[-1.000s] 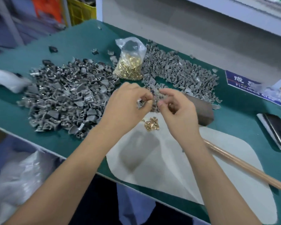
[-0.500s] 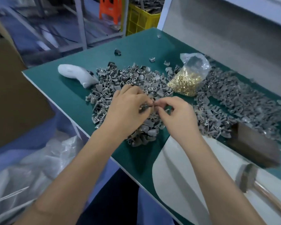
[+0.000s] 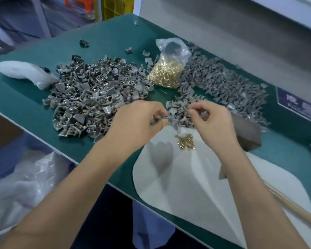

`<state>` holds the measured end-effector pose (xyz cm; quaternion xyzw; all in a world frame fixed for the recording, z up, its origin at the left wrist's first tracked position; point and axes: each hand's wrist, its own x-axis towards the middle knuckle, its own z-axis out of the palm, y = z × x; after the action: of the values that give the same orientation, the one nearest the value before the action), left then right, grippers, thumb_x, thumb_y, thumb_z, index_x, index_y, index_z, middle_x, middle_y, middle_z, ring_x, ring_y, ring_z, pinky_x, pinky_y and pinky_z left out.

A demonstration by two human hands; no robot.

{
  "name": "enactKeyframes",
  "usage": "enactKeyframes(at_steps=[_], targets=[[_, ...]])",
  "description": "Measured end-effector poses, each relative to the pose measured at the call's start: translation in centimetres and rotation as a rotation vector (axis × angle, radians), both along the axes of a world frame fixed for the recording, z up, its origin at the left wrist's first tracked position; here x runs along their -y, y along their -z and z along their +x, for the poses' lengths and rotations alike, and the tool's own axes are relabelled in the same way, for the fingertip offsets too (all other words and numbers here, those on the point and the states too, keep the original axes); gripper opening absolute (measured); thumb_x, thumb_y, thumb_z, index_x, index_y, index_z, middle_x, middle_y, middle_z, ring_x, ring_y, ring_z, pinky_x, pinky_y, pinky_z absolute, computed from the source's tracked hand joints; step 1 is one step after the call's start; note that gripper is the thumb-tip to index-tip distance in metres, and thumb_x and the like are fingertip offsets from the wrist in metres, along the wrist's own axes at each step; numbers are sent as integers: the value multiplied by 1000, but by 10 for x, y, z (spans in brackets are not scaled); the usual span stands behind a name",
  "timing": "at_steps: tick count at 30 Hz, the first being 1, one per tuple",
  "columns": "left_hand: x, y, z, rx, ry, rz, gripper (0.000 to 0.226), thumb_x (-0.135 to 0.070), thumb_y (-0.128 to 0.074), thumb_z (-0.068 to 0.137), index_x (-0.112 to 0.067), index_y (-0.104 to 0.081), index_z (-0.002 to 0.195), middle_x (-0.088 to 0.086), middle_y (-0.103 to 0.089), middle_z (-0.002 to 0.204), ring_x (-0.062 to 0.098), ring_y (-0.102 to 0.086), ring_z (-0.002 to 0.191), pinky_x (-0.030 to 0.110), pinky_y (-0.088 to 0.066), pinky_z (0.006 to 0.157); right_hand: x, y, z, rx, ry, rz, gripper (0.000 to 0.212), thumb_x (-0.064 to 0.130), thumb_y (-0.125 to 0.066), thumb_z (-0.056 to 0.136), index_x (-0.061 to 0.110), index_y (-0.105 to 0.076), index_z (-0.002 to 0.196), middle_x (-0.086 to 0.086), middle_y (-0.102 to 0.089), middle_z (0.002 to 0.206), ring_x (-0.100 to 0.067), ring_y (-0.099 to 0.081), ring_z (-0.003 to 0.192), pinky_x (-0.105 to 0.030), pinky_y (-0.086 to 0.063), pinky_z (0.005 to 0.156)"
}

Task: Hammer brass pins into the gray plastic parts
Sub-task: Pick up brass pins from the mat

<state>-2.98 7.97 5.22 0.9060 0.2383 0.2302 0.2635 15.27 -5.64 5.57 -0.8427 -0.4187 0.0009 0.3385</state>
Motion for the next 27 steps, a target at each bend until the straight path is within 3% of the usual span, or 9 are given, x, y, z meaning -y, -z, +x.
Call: enactKeyframes(at_steps=[2,4,7,11,15,20,25,27], targets=[[6,9,5,-95,2,81,19,-34,-70,92,-34,-70,111,-14,-69,99,13,-58,103,33,-49,81,25,3,5,-17,27,-12,10,33,-67,95,41,-73,93,28,-69,85,5,-61,74,-27,-48,67],[5,17,7,-195,-49,177,31,-39,-71,92,-30,-67,121,-4,-65,109,23,-52,115,40,-43,92,38,9,5,-29,30,-20,10,30,-68,95,39,-74,93,26,-71,87,2,-64,81,-29,-54,73],[6,24,13,-265,-116,254,46,-39,-71,92,-25,-61,135,2,-59,122,29,-42,127,45,-36,101,50,20,3,-56,46,-23,11,28,-69,94,37,-75,92,27,-70,86,4,-62,79,-28,-53,73],[6,21,18,-301,-109,291,46,-36,-69,94,-25,-59,138,1,-63,122,29,-43,124,43,-35,98,53,32,-7,-85,8,-13,11,27,-68,94,36,-75,93,27,-70,86,6,-61,76,-22,-48,68],[3,18,21,-310,-109,278,35,-31,-69,95,-26,-66,129,-2,-68,115,28,-44,118,41,-34,93,49,34,-13,-98,-31,-14,11,27,-68,95,36,-75,95,26,-70,86,3,-63,77,-23,-52,69],[2,15,22,-297,-105,266,26,-23,-67,97,-28,-68,122,-5,-69,109,25,-46,115,38,-31,90,47,40,-16,-129,-50,43,11,23,-68,94,32,-74,92,20,-71,85,2,-60,71,-21,-44,65],[5,15,20,-255,-204,334,26,-24,-65,98,-26,-64,124,-2,-66,117,27,-44,120,40,-31,96,50,42,-14,-124,-39,81,11,22,-70,94,32,-75,92,21,-71,85,2,-58,69,-14,-40,61],[8,13,24,-188,-148,311,30,-27,-64,98,-25,-62,128,-2,-64,119,27,-45,120,43,-35,100,51,42,-15,-122,-44,94,12,19,-70,93,30,-76,92,21,-71,86,5,-58,71,-8,-38,61]])
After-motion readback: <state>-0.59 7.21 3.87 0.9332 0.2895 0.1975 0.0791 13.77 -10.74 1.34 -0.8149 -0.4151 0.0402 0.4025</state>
